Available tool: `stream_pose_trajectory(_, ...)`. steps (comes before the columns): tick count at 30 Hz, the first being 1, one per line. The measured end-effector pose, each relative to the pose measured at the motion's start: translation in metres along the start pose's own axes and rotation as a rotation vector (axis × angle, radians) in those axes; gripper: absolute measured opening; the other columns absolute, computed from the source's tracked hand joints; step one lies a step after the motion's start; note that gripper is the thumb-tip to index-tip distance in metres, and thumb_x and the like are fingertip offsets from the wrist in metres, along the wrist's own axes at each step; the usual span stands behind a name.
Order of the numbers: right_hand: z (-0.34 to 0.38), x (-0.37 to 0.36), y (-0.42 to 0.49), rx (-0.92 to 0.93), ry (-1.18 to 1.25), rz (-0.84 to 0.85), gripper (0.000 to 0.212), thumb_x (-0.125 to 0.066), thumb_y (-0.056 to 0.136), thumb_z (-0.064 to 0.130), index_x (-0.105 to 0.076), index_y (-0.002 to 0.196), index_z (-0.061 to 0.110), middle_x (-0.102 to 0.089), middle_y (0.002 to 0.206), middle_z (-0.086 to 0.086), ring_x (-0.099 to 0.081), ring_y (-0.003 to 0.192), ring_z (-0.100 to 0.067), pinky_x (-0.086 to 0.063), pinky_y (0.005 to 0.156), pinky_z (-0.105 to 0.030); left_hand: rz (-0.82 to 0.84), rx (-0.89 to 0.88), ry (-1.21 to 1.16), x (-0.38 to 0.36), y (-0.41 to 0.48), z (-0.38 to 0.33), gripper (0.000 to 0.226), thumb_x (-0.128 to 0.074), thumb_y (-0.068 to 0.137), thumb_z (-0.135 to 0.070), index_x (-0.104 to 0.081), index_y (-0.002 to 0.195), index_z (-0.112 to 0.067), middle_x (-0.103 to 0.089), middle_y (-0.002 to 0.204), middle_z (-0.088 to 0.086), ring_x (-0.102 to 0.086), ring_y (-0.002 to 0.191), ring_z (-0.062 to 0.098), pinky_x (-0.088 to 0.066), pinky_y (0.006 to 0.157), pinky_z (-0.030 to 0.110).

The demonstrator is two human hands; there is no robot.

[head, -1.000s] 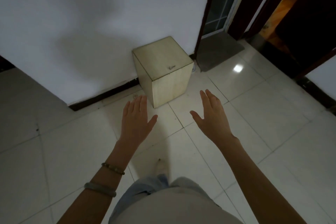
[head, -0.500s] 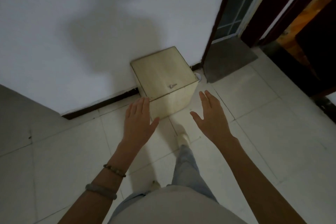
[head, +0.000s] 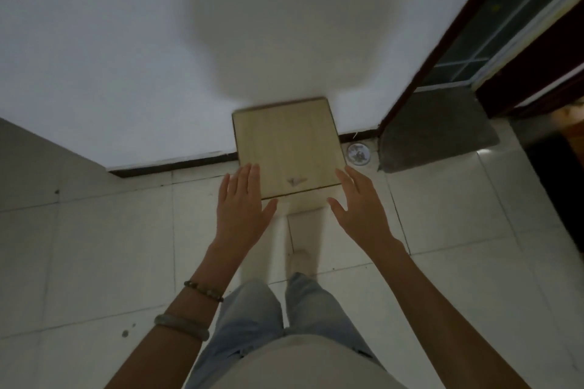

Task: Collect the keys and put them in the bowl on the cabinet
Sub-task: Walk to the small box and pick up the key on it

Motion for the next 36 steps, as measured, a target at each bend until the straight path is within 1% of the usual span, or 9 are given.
stream_pose_trajectory(7, -0.022, -0.014, 0.052, 0.085, 0.04, 0.031, 0.048, -0.066, 0.081, 0.011, -0.048, 0.124, -0.002, -0.05, 0.129, -0.027, -0.047, 0.12, -0.04, -0.043, 0.099, -0.051, 0.02, 0.111, 0.034, -0.014, 0.025, 0.009, 0.07, -0.055, 0.087, -0.041, -0.031, 0.136, 0.002, -0.042, 0.139, 0.024, -0.037, 0.13, 0.036, -0.023, 0.111, 0.05)
stream_pose_trajectory(14, -0.036, -0.043, 0.079, 0.076, 0.075, 0.115, 0.042, -0.061, 0.084, 0.009, -0.051, 0.122, -0.003, -0.05, 0.128, -0.028, -0.045, 0.121, -0.04, -0.042, 0.1, -0.049, 0.037, 0.154, 0.043, -0.024, 0.035, 0.025, 0.069, -0.055, 0.086, -0.041, -0.032, 0.136, 0.002, -0.043, 0.138, 0.025, -0.038, 0.129, 0.037, -0.024, 0.11, 0.052)
stream_pose_trajectory(16, -0.037, -0.055, 0.084, 0.078, 0.093, 0.143, 0.04, -0.062, 0.083, 0.007, -0.052, 0.12, -0.004, -0.051, 0.125, -0.029, -0.046, 0.118, -0.042, -0.043, 0.097, -0.049, 0.041, 0.16, 0.04, -0.029, 0.041, 0.033, 0.069, -0.056, 0.087, -0.038, -0.032, 0.136, 0.003, -0.042, 0.139, 0.025, -0.037, 0.13, 0.036, -0.023, 0.111, 0.051)
stream_pose_trajectory(19, -0.044, -0.081, 0.092, 0.052, 0.101, 0.175, 0.037, -0.062, 0.082, 0.006, -0.054, 0.117, -0.003, -0.052, 0.122, -0.029, -0.047, 0.116, -0.042, -0.044, 0.093, -0.045, 0.043, 0.185, 0.033, -0.043, 0.048, 0.047, 0.068, -0.057, 0.087, -0.036, -0.031, 0.136, 0.002, -0.04, 0.141, 0.025, -0.034, 0.132, 0.036, -0.022, 0.112, 0.051)
stream_pose_trajectory(21, -0.052, -0.103, 0.097, 0.041, 0.098, 0.199, 0.035, -0.061, 0.081, 0.005, -0.055, 0.115, -0.003, -0.052, 0.119, -0.029, -0.047, 0.113, -0.04, -0.046, 0.09, -0.044, 0.038, 0.202, 0.026, -0.061, 0.048, 0.058, 0.068, -0.056, 0.087, -0.037, -0.031, 0.137, 0.001, -0.04, 0.14, 0.024, -0.035, 0.132, 0.036, -0.022, 0.112, 0.05)
stream_pose_trajectory(25, -0.074, -0.158, 0.112, 0.115, 0.036, 0.244, 0.033, -0.063, 0.078, 0.001, -0.057, 0.11, -0.005, -0.056, 0.11, -0.031, -0.053, 0.101, -0.044, -0.05, 0.086, -0.05, 0.075, 0.203, 0.046, -0.115, 0.046, 0.076, 0.069, -0.054, 0.087, -0.04, -0.031, 0.137, 0.002, -0.04, 0.141, 0.024, -0.035, 0.132, 0.035, -0.022, 0.112, 0.05)
stream_pose_trajectory(29, -0.101, -0.214, 0.129, 0.119, -0.01, 0.252, 0.025, -0.063, 0.078, 0.0, -0.06, 0.103, -0.005, -0.058, 0.102, -0.03, -0.056, 0.092, -0.044, -0.051, 0.078, -0.049, 0.096, 0.207, 0.033, -0.169, 0.053, 0.092, 0.069, -0.055, 0.087, -0.04, -0.031, 0.137, 0.001, -0.04, 0.141, 0.024, -0.035, 0.132, 0.035, -0.021, 0.112, 0.05)
stream_pose_trajectory(33, -0.117, -0.261, 0.145, 0.123, -0.054, 0.27, 0.019, -0.057, 0.083, 0.006, -0.062, 0.1, -0.001, -0.06, 0.101, -0.027, -0.056, 0.089, -0.04, -0.051, 0.075, -0.048, 0.099, 0.213, 0.022, -0.21, 0.06, 0.107, 0.068, -0.054, 0.087, -0.041, -0.032, 0.136, 0.001, -0.042, 0.14, 0.023, -0.036, 0.131, 0.034, -0.023, 0.112, 0.05)
stream_pose_trajectory(36, -0.124, -0.287, 0.152, 0.128, -0.037, 0.307, 0.019, -0.056, 0.086, 0.01, -0.063, 0.1, 0.0, -0.059, 0.102, -0.026, -0.055, 0.09, -0.038, -0.05, 0.076, -0.048, 0.07, 0.225, 0.01, -0.227, 0.065, 0.117, 0.067, -0.056, 0.087, -0.04, -0.035, 0.134, 0.001, -0.045, 0.137, 0.023, -0.04, 0.129, 0.035, -0.025, 0.11, 0.05)
Point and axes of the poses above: each hand's wrist, its own y-axis towards the middle knuckle, its own x-axis out of the back of the hand, z = x × y, the point moved 3 cm from there along y, towards the middle knuckle
